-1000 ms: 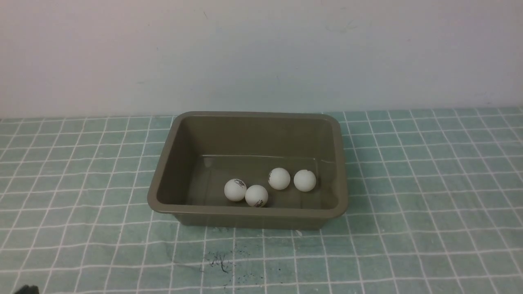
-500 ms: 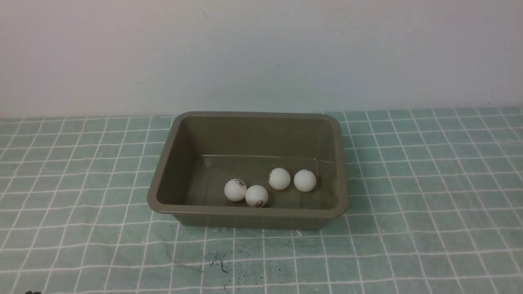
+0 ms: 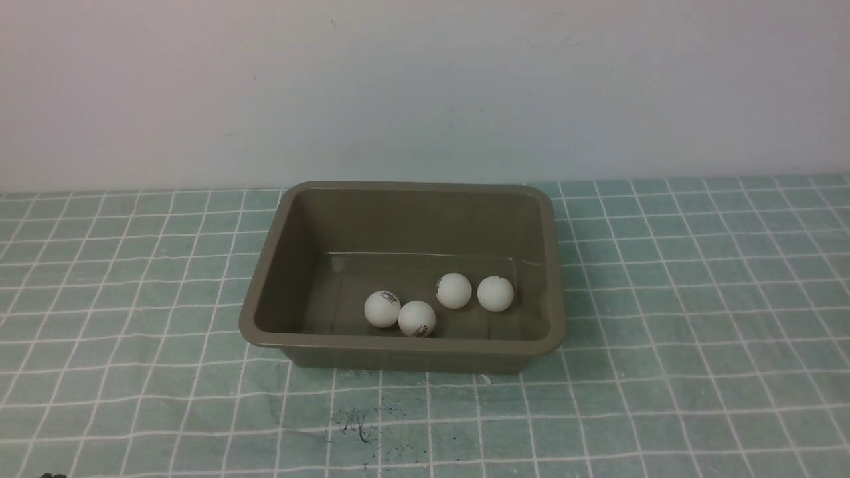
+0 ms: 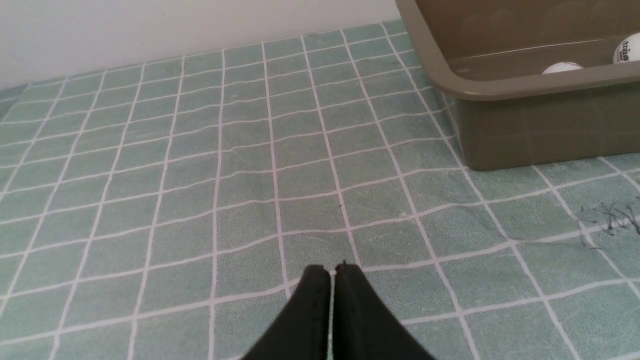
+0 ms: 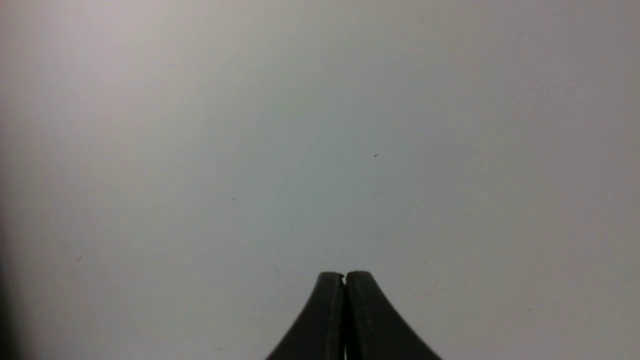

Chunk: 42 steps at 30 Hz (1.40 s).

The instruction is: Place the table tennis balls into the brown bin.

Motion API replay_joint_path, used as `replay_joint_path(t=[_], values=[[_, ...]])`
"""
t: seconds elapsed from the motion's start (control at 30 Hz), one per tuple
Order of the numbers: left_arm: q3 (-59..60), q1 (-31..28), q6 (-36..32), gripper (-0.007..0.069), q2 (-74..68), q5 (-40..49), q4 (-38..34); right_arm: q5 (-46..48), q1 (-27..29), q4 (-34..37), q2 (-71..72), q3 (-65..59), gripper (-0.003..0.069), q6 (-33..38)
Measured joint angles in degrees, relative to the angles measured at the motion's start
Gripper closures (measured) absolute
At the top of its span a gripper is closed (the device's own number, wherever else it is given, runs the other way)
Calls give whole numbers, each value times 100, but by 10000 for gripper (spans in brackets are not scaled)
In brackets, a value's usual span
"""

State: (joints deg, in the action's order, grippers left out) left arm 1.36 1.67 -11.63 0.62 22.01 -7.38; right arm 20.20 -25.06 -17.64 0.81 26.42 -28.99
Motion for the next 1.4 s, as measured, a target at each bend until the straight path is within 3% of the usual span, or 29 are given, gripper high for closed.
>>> replay_joint_path(t=[0.3,0.37,0.4,0.5,0.7,0.83,1.0,1.1,1.4], values=[[0,0,0,629,0,0,6,7,0,229,0,0,673,398],[0,0,0,629,0,0,6,7,0,508,0,0,673,735],[0,0,0,629,0,0,6,27,0,1112,0,0,673,1498],[0,0,0,629,0,0,6,120,0,1817,0,0,673,2496],[0,0,0,629,0,0,6,417,15,2543,0,-116,673,3511],[0,0,0,629,0,0,6,454,574,2522,0,-630,673,3670],[0,0,0,629,0,0,6,467,1841,2354,0,-1941,673,3697],[0,0,0,629,0,0,6,512,2191,2305,0,-2594,673,3697],[0,0,0,629,0,-7,6,280,2392,2269,-8,-2739,673,3696]])
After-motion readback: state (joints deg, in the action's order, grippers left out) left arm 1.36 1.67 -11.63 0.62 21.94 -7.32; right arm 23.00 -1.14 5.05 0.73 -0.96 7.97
